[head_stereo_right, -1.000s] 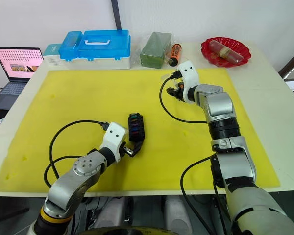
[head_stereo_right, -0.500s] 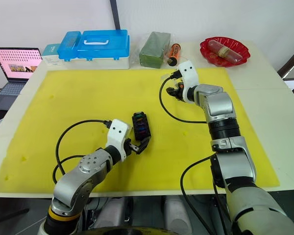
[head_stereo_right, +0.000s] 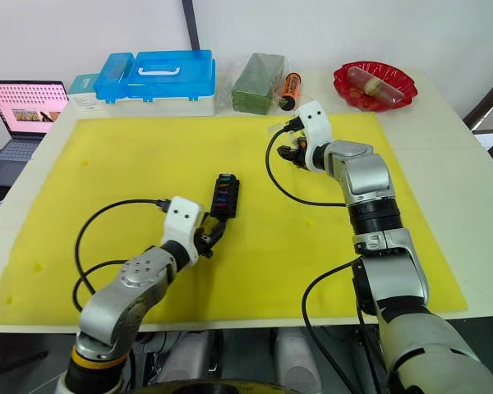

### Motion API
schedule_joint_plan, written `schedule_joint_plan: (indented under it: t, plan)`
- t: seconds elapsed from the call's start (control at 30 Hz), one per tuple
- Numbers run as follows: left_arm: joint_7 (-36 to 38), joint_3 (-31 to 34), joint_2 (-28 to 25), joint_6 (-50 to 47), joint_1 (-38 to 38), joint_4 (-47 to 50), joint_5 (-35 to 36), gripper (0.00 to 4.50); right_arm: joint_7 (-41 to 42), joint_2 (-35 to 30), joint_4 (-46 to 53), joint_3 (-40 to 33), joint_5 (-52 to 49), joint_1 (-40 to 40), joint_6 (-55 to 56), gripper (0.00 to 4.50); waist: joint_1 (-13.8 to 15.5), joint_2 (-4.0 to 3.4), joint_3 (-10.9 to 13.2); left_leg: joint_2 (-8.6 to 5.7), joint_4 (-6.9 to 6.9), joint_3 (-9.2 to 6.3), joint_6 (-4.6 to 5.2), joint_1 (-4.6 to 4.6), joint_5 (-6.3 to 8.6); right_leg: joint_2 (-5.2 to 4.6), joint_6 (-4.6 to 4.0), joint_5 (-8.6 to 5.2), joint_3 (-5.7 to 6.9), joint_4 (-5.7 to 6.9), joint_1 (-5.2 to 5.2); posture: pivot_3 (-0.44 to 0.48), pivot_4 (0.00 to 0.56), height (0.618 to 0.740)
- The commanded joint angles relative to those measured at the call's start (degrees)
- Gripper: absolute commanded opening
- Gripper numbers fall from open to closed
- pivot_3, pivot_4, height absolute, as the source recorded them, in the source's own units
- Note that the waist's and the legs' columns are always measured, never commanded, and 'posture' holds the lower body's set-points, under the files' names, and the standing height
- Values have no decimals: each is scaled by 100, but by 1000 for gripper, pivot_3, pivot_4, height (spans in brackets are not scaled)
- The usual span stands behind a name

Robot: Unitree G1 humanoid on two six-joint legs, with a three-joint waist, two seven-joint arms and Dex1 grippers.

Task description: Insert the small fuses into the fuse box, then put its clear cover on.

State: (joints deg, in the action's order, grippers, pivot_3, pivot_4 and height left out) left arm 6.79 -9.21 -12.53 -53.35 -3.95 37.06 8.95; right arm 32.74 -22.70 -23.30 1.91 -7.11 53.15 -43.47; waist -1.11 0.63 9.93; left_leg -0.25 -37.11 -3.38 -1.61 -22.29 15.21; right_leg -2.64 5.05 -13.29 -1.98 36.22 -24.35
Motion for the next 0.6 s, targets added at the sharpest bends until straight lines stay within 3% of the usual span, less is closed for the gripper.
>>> schedule_joint_plan:
  t: [0.03,0.27,0.37,0.5,0.6]
  plan:
    - [73,290,-104,-36,35,357,51,2630,-14,-6,290,-64,-60,55,44,1902,6,0,0,0,-1,0,0,0,0,-1,0,0,0,0,0,0,150,740]
    - [360,148,-182,218,-101,-61,102,2630,-61,69,294,-68,-84,64,75,1902,21,0,0,-2,-2,1,0,-3,0,-3,0,0,0,-2,0,0,150,740]
    - [621,155,-250,240,-134,-126,243,3224,-67,61,313,-73,-90,79,82,1902,12,0,0,-2,-2,1,0,-3,0,-2,0,0,0,-2,0,0,150,740]
    - [756,141,-261,297,-110,-89,334,4462,-60,29,343,-80,-84,73,95,1902,6,0,0,-1,0,0,0,-3,0,-2,0,0,0,-2,0,0,150,740]
    - [634,120,-144,417,-196,-246,246,4462,-72,33,365,-79,-82,72,101,1902,10,0,0,-1,0,0,0,-2,0,-2,0,0,0,-2,-1,0,150,740]
